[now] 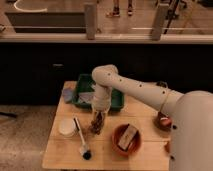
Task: Place grapes in plastic cup
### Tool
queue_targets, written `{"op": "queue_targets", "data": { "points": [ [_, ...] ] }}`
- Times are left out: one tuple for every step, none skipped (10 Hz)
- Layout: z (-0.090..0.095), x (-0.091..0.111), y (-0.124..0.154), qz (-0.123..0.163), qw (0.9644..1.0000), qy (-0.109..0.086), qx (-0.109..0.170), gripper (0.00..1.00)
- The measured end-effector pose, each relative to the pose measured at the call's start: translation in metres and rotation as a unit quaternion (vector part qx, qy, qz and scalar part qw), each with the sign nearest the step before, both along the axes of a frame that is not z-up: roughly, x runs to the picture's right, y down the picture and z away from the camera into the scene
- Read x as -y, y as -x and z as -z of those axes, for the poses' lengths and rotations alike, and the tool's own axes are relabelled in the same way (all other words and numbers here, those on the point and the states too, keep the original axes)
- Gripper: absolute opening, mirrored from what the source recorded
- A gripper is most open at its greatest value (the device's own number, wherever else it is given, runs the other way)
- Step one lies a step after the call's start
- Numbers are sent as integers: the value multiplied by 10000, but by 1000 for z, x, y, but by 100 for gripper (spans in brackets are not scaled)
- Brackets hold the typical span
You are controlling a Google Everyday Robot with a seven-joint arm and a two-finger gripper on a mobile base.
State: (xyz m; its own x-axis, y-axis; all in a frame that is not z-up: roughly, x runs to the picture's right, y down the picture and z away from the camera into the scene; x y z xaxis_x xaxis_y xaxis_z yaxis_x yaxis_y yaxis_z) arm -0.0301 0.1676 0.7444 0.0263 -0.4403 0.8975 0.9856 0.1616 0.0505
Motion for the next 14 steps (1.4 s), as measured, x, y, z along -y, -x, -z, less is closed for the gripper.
{"op": "queue_targets", "data": {
  "points": [
    [-1, 0, 0, 0, 10000, 10, -9, 39],
    [-1, 1, 0, -3, 10000, 9, -16, 48],
    [-1, 1, 0, -1, 10000, 11, -19, 60],
    [-1, 1, 0, 3, 10000, 10, -19, 70],
    [-2, 1, 0, 10, 10000, 12, -16, 77],
    [-2, 2, 0, 15, 10000, 10, -10, 80],
    [-2, 2, 0, 18, 10000, 6, -1, 80],
    [-2, 3, 0, 15, 10000, 4, 8, 80],
    [-2, 4, 1, 11, 10000, 3, 20, 80],
    [-2, 4, 1, 7, 10000, 4, 31, 80],
    [-2, 5, 0, -5, 10000, 5, 54, 80],
    [-1, 5, 0, -24, 10000, 2, 81, 80],
    [-1, 6, -1, -47, 9999, 0, 110, 80],
    [-1, 7, -1, -84, 9999, 3, 149, 80]
  ]
}}
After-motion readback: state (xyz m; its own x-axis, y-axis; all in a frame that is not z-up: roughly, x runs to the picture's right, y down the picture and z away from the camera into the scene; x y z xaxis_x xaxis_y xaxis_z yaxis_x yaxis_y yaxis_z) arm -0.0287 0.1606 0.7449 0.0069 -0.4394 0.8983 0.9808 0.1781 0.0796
